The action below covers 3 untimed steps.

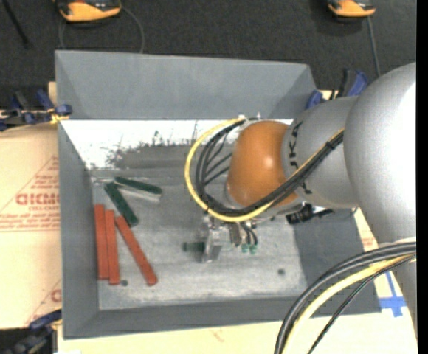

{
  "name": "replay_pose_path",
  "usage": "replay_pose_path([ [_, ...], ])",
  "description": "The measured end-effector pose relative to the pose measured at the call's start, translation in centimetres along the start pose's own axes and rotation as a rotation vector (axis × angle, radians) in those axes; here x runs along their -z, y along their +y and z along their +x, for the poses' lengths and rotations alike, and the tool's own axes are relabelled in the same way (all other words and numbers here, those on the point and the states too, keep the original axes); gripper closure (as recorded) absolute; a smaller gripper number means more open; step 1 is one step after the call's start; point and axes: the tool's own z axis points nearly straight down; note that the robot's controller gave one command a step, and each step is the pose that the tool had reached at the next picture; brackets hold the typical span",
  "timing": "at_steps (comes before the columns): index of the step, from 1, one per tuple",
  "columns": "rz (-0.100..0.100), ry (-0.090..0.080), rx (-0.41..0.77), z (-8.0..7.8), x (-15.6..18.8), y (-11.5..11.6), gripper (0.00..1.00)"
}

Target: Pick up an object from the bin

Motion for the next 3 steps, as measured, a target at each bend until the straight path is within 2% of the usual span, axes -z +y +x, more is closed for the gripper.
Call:
replay_pose_path([
  [1, -0.001, -0.002, 0.002, -0.2, 3.5, -0.1, 1.0],
  [2, -0.002, -0.004, 0.005, -0.5, 9.4, -0.1, 1.0],
  [3, -0.001, -0.001, 0.007, -0.6, 10.4, -0.2, 1.0],
])
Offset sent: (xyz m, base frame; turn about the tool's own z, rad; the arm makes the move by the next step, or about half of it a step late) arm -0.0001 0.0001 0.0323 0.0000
